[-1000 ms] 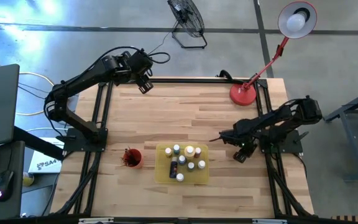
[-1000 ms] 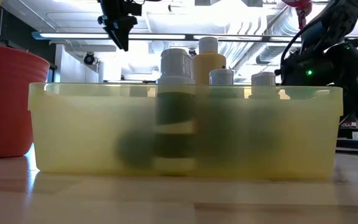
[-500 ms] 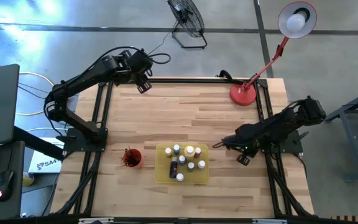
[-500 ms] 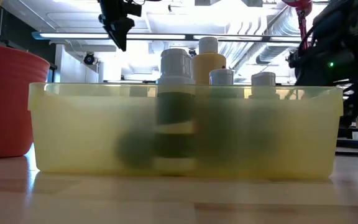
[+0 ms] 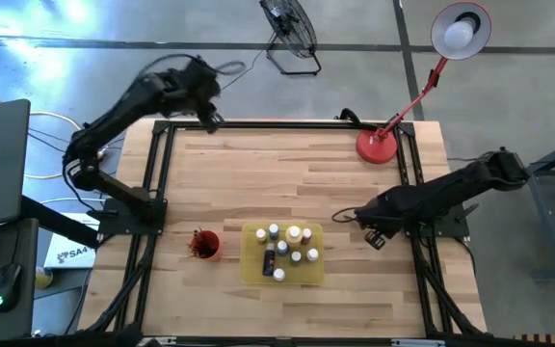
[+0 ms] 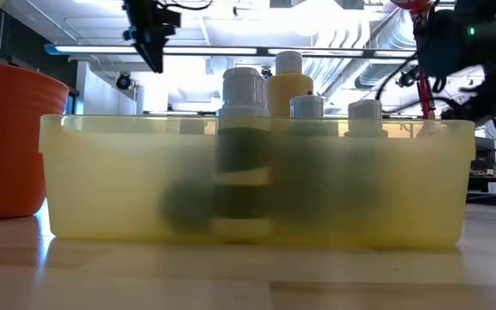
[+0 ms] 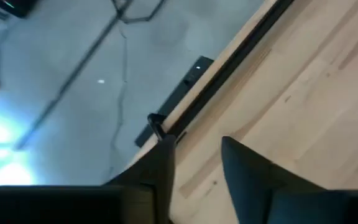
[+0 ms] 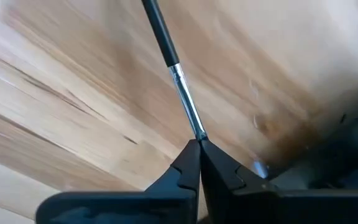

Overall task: Pick & Place Paint Supplies
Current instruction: Put the silver paintbrush into the orange cup

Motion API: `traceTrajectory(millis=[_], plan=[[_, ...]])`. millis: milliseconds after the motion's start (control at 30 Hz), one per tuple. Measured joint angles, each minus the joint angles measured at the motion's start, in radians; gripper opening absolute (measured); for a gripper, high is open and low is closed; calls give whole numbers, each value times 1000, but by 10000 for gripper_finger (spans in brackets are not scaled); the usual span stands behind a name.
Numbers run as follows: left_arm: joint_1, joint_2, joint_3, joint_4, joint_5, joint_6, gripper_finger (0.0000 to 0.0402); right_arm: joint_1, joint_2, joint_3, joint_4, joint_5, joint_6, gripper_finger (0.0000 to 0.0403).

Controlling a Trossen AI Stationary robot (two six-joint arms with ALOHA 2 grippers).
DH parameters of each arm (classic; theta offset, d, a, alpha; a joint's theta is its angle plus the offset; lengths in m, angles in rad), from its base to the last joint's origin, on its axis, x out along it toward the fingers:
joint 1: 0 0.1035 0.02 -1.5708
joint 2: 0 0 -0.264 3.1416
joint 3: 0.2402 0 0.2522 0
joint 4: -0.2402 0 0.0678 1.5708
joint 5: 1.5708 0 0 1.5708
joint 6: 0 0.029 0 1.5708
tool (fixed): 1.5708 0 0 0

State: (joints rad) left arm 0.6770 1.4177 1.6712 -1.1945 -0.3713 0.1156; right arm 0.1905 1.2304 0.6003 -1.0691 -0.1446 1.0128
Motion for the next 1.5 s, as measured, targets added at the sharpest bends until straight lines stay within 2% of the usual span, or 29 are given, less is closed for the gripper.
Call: traceTrajectory(millis=[100, 200, 267, 433, 767, 967, 1067, 1200, 1333, 1400, 1500], plan=[[85, -19, 0, -19, 135, 34, 84, 0, -19, 29, -4, 45, 8, 3], [167, -43, 0, -51, 272, 140, 25, -1, -19, 57, -10, 89, 8, 3], [207, -54, 1, -75, 349, 198, 9, -7, -19, 69, -19, 102, 8, 3], [274, -69, 0, -112, 475, 309, 3, -28, -19, 99, -77, 158, 36, 3], [347, -87, 1, -231, 933, 542, 1, -29, -19, 197, -141, 269, 57, 2], [394, -121, 1, -253, 1034, 568, 0, -30, -19, 276, -196, 361, 57, 3], [416, -144, -6, -250, 1120, 588, 0, -30, -19, 309, -221, 406, 56, 3], [419, -204, -115, -243, 1226, 637, 0, -30, -19, 341, -239, 439, 54, 3], [418, -307, -329, -173, 1301, 635, 0, -30, -19, 344, -238, 425, 28, 3], [416, -366, -456, -109, 1399, 631, 0, -34, -19, 344, -233, 397, -16, 3], [416, -453, -633, 59, 1612, 589, 0, -58, -19, 344, -231, 342, -97, 3]])
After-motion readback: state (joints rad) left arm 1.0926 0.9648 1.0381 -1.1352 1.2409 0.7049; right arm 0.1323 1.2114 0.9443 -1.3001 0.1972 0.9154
